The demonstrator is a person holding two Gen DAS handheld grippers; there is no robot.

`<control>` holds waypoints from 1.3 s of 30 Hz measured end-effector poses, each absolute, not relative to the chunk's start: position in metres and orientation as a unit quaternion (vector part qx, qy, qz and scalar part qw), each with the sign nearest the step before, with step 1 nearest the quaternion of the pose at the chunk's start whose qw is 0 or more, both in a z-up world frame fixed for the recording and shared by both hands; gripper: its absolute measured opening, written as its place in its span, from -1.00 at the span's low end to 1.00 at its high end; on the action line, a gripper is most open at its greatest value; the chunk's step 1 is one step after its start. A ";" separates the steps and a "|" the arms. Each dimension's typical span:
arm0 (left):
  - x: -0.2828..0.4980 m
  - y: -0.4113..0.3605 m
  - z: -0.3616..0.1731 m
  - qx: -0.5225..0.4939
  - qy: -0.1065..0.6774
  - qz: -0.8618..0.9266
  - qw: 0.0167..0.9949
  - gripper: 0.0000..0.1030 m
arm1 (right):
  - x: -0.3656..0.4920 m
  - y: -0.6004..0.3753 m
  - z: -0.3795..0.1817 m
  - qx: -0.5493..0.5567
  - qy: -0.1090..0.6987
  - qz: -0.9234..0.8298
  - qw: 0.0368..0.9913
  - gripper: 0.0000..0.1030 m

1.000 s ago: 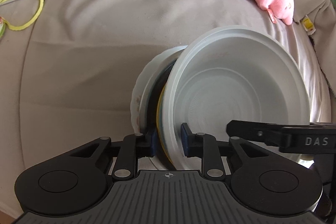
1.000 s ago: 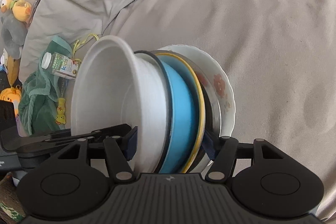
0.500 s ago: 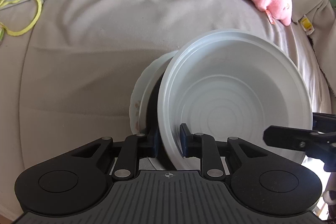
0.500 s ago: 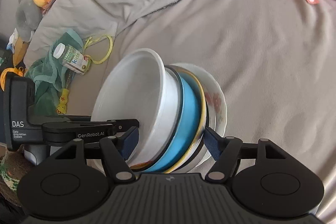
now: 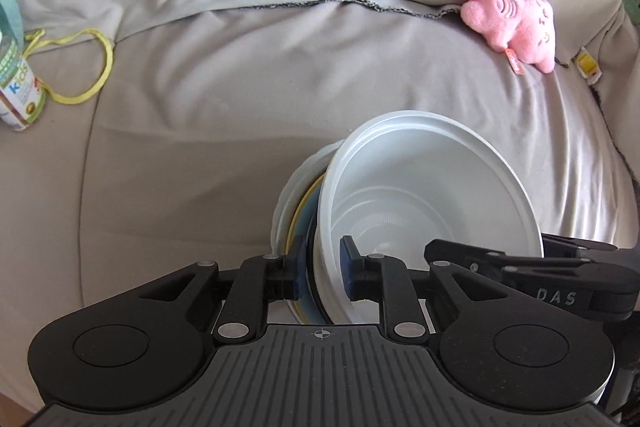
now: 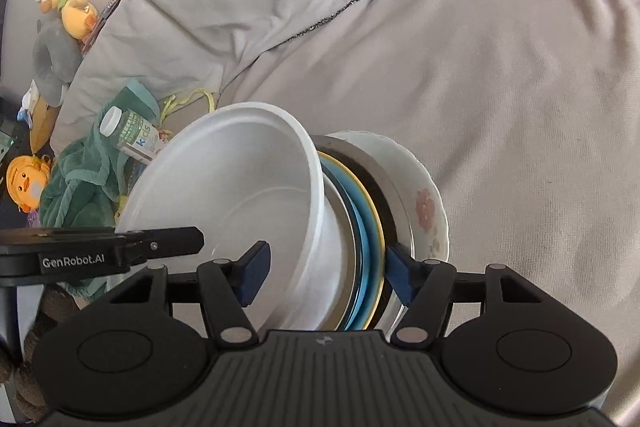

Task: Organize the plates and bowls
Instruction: 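Lower the bowl stack into the steel bowl on the flower plate with both grippers, then level the stack with both grippers, then open them and lift away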

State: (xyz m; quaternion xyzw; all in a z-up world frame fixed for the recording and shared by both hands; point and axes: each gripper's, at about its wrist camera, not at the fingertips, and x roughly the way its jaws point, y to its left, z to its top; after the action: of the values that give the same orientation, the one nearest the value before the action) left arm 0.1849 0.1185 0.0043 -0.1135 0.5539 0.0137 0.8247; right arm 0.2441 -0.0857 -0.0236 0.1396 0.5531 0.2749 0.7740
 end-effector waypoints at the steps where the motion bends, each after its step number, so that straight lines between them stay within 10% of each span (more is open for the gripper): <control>1: 0.183 0.120 0.006 -0.116 0.550 0.013 0.827 -0.60 | 0.241 -0.085 -0.021 0.127 0.547 0.278 0.779 0.22; 9: 0.150 0.100 0.036 -0.046 0.447 -0.018 0.893 -0.61 | 0.218 -0.095 0.019 0.073 0.482 0.297 0.821 0.25; 39: 0.142 0.100 -0.028 -0.074 0.458 -0.010 0.886 -0.38 | 0.218 -0.083 -0.036 0.078 0.535 0.229 0.810 -0.02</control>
State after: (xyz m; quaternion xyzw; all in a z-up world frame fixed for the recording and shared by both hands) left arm 0.1422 0.1001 -0.0280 -0.0742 0.4583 -0.0100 0.8856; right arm 0.2181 -0.0829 -0.0364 0.0780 0.5345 0.2292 0.8098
